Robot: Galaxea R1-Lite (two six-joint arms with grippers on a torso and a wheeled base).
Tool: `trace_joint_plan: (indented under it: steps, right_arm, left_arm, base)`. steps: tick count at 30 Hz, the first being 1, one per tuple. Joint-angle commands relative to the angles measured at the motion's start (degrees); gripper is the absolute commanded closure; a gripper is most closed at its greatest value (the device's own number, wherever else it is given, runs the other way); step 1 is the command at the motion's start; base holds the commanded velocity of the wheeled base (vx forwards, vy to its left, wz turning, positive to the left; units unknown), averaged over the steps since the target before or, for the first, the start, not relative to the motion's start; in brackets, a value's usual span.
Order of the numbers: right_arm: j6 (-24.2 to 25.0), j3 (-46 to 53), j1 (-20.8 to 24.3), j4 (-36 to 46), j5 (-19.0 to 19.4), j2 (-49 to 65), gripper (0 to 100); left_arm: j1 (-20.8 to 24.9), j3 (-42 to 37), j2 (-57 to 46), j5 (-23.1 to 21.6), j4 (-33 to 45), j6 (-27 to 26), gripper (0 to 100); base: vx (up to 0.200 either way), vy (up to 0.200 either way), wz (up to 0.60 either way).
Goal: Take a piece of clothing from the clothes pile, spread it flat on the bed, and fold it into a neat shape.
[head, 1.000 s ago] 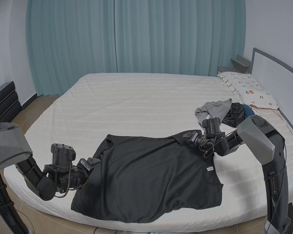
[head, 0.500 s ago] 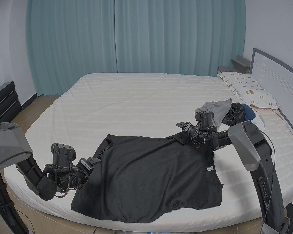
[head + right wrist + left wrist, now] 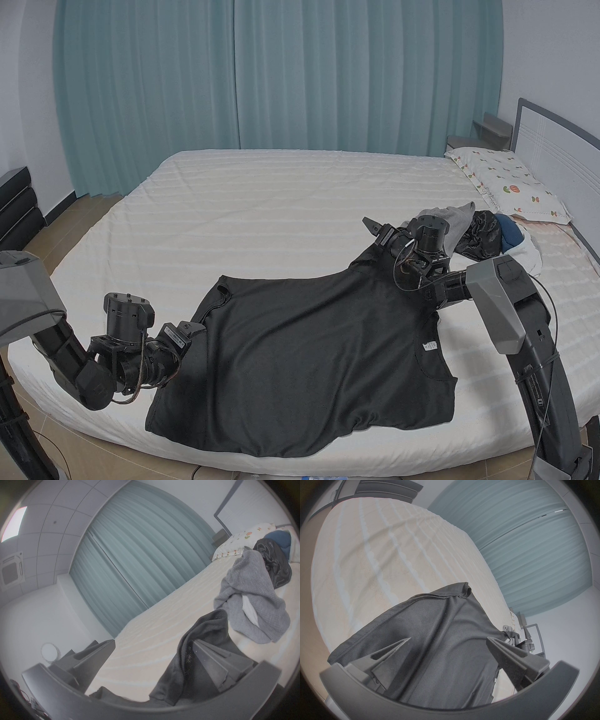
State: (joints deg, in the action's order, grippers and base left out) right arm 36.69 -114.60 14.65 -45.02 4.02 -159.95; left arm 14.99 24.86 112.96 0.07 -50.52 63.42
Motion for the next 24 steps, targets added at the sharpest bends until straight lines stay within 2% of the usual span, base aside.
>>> trace_joint_plan:
  steps: [1, 4, 9, 12, 14, 18, 19, 21, 24]
  right_arm:
    - [-0.7, 0.0, -0.1, 4.2, -0.2, -2.8, 0]
    - [-0.3, 0.0, -0.3, 7.4, -0.5, -3.4, 0]
    - [0.2, 0.0, -1.8, 8.2, -1.5, -3.0, 0]
    - [3.6, 0.0, -1.9, 8.7, -2.8, -1.8, 0]
    - [3.9, 0.0, -2.0, 9.9, -3.9, -0.9, 0]
    - [6.2, 5.8, -2.9, 13.1, -4.0, 3.9, 0]
    - [9.0, 9.2, -3.1, 13.6, -3.5, 6.2, 0]
    - [9.2, 9.5, -3.2, 13.6, -3.5, 6.4, 0]
    - [10.7, 17.0, -4.5, 13.0, -3.1, 10.7, 0]
  left_arm:
    - [0.0, 0.0, 0.1, 0.0, 0.0, 0.0, 0]
    - [-0.1, 0.0, 0.0, 0.0, 0.0, 0.0, 0]
    - [-0.1, 0.1, 0.1, 0.0, 0.0, 0.0, 0]
    - [-0.1, 0.1, 0.0, 0.0, 0.0, 0.0, 0]
    - [-0.1, 0.1, -0.2, 0.0, 0.0, 0.0, 0]
    - [-0.2, 0.1, -0.3, 0.0, 0.0, 0.0, 0]
    - [-0.2, 0.1, -0.2, 0.1, 0.0, 0.0, 0]
    - [-0.2, 0.1, -0.2, 0.1, 0.0, 0.0, 0]
    - [-0.3, 0.5, -0.3, 0.5, -0.1, 0.0, 0]
  base:
    - [0.0, 0.0, 0.0]
    - [0.0, 0.0, 0.0]
    - [0.0, 0.0, 0.0]
    - [0.0, 0.0, 0.0]
    - [0.0, 0.0, 0.0]
    - [0.0, 0.0, 0.0]
    - [0.0, 0.0, 0.0]
    - [0.0, 0.0, 0.0]
    - [0.0, 0.0, 0.0]
